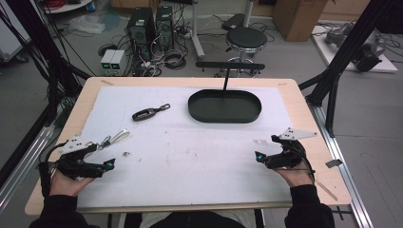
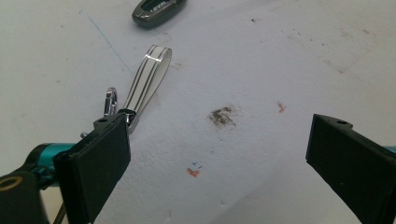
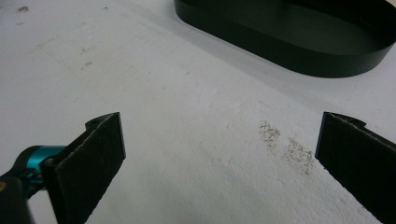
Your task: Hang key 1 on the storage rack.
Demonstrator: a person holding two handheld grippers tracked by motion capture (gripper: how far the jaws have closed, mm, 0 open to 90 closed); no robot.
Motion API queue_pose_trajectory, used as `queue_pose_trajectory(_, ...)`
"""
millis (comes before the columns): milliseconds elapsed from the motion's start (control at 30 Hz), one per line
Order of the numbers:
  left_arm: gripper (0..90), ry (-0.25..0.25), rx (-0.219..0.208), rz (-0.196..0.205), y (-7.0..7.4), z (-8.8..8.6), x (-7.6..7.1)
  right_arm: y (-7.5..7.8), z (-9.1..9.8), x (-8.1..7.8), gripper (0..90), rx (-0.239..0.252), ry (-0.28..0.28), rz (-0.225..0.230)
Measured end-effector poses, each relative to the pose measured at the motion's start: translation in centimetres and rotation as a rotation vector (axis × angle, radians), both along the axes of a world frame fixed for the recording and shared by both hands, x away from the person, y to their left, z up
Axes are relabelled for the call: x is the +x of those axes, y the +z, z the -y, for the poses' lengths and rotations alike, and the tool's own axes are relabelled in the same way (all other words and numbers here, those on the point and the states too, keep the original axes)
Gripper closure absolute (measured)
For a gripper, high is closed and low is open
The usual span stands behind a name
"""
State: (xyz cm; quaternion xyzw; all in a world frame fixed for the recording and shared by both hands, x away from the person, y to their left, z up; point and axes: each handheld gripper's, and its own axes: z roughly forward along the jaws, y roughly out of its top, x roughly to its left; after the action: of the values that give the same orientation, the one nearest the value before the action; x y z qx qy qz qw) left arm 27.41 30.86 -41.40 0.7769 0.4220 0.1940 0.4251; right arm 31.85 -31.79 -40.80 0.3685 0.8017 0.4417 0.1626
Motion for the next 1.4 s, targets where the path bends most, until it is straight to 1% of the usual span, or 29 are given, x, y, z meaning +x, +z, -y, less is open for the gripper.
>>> queue_pose_trajectory(67, 6.9, 0.0, -0.001, 0.0, 0.0, 0.0, 0.0, -0.1, 0.0, -0.1, 0.9, -0.008, -0.01, -0.004)
queue_pose_trajectory(200, 7.0, -0.002, 0.0, -0.002, 0.0, 0.1, 0.0, 0.0, 0.2, -0.1, 0.8, -0.001, -0.011, 0.002)
queue_pose_trajectory(500, 7.0, -0.003, 0.003, -0.008, 0.0, 0.2, 0.0, -0.3, 0.0, 0.0, 0.8, -0.003, -0.01, -0.008)
queue_pose_trajectory(600, 6.9, -0.013, 0.008, -0.009, -0.1, 0.3, 0.2, -0.4, 0.1, 0.0, 0.9, 0.003, -0.014, -0.004)
queue_pose_trajectory(667, 7.0, -0.011, 0.008, -0.009, -0.1, 0.3, 0.3, -0.5, 0.1, 0.1, 0.8, 0.0, -0.017, -0.006)
queue_pose_trajectory(700, 7.0, -0.013, 0.017, -0.012, 0.0, 0.4, 0.3, -0.6, 0.1, 0.2, 0.8, -0.007, -0.024, -0.009)
queue_pose_trajectory(767, 7.0, -0.012, 0.017, -0.013, 0.0, 0.5, 0.3, -0.7, 0.2, 0.2, 0.9, -0.009, -0.027, -0.013)
queue_pose_trajectory(800, 7.0, -0.018, 0.025, -0.013, 0.0, 0.6, 0.3, -0.7, 0.2, 0.2, 0.9, -0.009, -0.027, -0.013)
queue_pose_trajectory(833, 7.0, -0.015, 0.022, -0.017, 0.1, 0.6, 0.3, -0.7, 0.1, 0.2, 0.8, -0.007, -0.029, -0.013)
queue_pose_trajectory(900, 7.0, -0.019, 0.027, -0.017, 0.3, 0.7, 0.4, -0.7, 0.1, 0.2, 0.8, -0.003, -0.027, -0.014)
queue_pose_trajectory(1000, 7.0, -0.025, 0.044, -0.01, 0.9, 1.0, 0.8, -0.8, -0.1, 0.3, 0.9, -0.015, -0.02, -0.008)
queue_pose_trajectory(1033, 7.0, -0.026, 0.045, -0.008, 1.1, 1.1, 0.9, -0.9, -0.2, 0.3, 0.8, -0.015, -0.02, -0.014)
queue_pose_trajectory(1167, 7.0, -0.042, 0.078, -0.015, 2.0, 1.2, 1.9, -1.2, -0.3, 0.4, 0.8, -0.021, -0.023, -0.024)
queue_pose_trajectory(1267, 7.0, -0.045, 0.081, -0.018, 2.3, 1.1, 2.2, -1.4, -0.2, 0.4, 0.9, -0.03, -0.027, -0.031)
queue_pose_trajectory(1400, 7.0, -0.048, 0.089, -0.027, 2.8, 0.9, 2.9, -1.4, -0.2, 0.4, 0.9, -0.029, -0.03, -0.03)
